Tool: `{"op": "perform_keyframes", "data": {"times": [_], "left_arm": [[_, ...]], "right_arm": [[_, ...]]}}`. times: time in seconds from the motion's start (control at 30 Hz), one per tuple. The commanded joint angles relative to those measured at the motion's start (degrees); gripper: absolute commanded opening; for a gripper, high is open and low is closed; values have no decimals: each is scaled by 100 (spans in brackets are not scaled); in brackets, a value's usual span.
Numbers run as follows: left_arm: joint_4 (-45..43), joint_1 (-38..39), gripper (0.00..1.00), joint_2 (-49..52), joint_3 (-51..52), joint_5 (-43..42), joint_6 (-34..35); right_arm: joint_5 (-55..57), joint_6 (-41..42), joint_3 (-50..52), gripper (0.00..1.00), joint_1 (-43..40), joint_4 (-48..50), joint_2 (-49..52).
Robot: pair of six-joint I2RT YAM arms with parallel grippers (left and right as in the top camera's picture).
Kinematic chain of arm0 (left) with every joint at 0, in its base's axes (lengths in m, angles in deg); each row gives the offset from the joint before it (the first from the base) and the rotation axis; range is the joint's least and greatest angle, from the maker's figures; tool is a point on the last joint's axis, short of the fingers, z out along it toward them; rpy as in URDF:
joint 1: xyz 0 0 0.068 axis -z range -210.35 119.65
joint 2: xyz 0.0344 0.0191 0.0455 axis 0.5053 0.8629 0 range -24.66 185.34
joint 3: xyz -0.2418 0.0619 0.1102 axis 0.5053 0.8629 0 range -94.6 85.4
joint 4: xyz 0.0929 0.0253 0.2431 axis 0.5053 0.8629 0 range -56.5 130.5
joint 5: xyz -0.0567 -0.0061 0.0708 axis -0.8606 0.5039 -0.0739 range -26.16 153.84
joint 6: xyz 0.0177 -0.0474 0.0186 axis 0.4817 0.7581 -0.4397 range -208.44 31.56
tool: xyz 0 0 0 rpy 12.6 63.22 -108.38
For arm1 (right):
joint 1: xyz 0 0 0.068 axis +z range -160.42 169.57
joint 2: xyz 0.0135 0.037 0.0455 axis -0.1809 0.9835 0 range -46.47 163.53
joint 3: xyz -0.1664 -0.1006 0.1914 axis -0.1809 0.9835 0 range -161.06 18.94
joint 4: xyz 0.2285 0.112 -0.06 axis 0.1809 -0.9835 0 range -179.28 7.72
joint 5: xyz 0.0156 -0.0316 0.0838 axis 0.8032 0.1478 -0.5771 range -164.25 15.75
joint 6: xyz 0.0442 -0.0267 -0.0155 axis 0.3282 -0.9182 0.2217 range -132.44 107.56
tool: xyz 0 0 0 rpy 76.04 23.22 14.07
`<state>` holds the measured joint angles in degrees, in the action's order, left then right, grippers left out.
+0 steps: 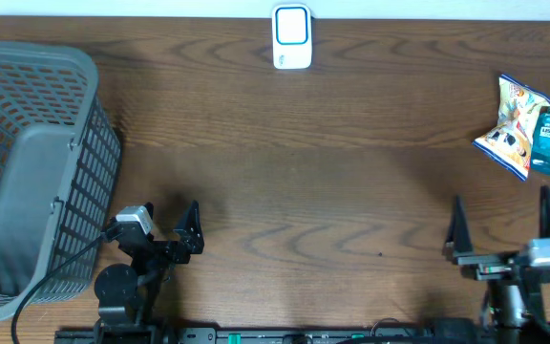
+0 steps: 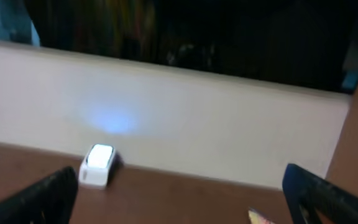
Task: Scan the item barcode
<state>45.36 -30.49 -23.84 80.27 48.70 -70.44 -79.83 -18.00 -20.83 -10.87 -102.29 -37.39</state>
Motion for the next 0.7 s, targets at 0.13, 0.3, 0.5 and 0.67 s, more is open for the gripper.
{"op": "perform_keyframes", "data": {"times": [0.13, 0.3, 0.5, 0.67], "left_arm": [[118, 17, 98, -22, 94, -72, -11], [118, 17, 98, -22, 94, -72, -11], [118, 17, 98, -22, 94, -70, -11], [118, 17, 98, -22, 94, -72, -11]], "right_arm": [[-249, 258, 1731, 99, -144, 1104, -868], [-251, 732, 2417, 99, -299, 1729, -876], [-52, 721, 3034, 99, -299, 2133, -876], [-33, 723, 3495, 99, -299, 2232, -879]]}}
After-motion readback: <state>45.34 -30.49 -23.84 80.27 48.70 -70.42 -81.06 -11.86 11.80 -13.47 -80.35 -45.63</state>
